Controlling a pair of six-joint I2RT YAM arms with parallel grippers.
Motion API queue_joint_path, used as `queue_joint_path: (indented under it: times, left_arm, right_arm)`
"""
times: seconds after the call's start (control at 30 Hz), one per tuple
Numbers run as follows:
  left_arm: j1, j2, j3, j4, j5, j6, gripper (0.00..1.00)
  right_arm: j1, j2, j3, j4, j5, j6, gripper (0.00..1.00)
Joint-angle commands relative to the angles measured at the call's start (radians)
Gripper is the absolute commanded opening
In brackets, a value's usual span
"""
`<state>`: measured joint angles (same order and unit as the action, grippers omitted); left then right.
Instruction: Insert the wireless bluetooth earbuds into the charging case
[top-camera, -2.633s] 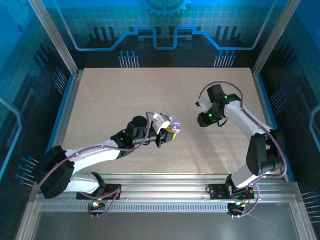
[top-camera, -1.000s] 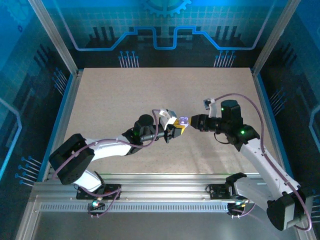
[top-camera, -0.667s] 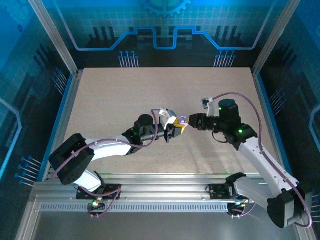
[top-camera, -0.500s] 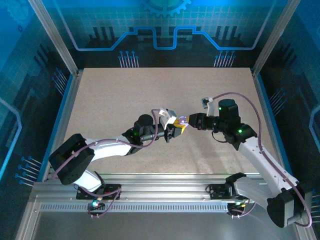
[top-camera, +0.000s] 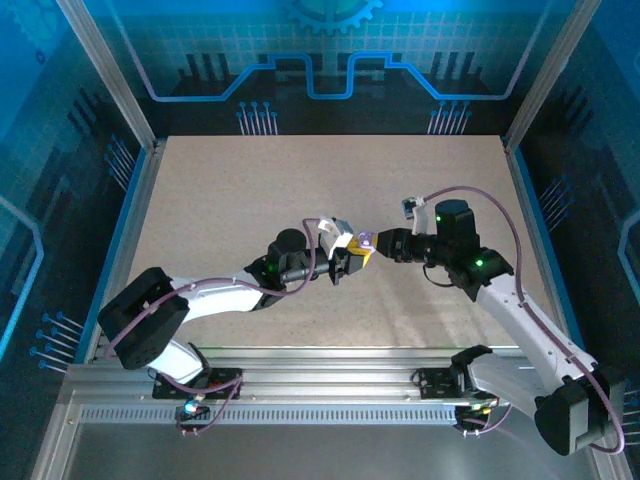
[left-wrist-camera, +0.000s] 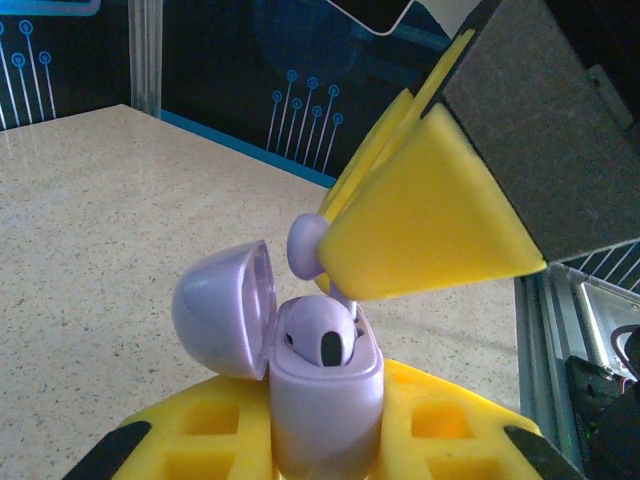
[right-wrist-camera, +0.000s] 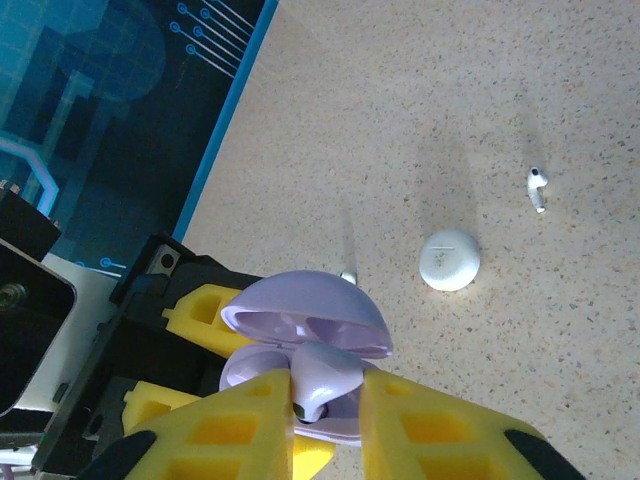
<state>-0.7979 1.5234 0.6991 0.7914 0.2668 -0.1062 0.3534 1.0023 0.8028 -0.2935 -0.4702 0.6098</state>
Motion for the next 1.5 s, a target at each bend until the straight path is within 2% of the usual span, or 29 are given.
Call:
queue_joint_path:
  times: [0.0, 0.3, 0.5, 0.97, 1.23, 1.47]
  left_arm:
    - [-0.006, -0.020, 0.029, 0.048, -0.006, -0.005, 0.19]
    - [-0.007, -0.025, 0.033, 0.038, -0.004, 0.000, 0.19]
    - [-0.008, -0.038, 0.029, 0.037, -0.003, 0.007, 0.19]
    - [-0.007, -0.095, 0.045, -0.023, 0.033, 0.019, 0.19]
    - [-0.006, -0.141, 0.029, -0.061, 0.038, 0.011, 0.19]
    - [-0.006, -0.194, 0.024, -0.120, 0.050, 0.026, 0.20]
  right_arm:
    - [0.015, 0.010, -0.003, -0.041, -0.016, -0.024, 0.23]
    - [0.014, 0.019, 0.018, -0.031, -0.025, -0.025, 0.33]
    - [0.010, 0.013, 0.051, -0.063, -0.017, -0.044, 0.37]
    - [-0.056, -0.127, 0.048, -0.076, -0.002, -0.174, 0.50]
    - [-0.074, -0.159, -0.011, 0.045, -0.047, -0.233, 0.54]
    - [-0.103, -0.179, -0.056, 0.162, -0.156, -0.393, 0.56]
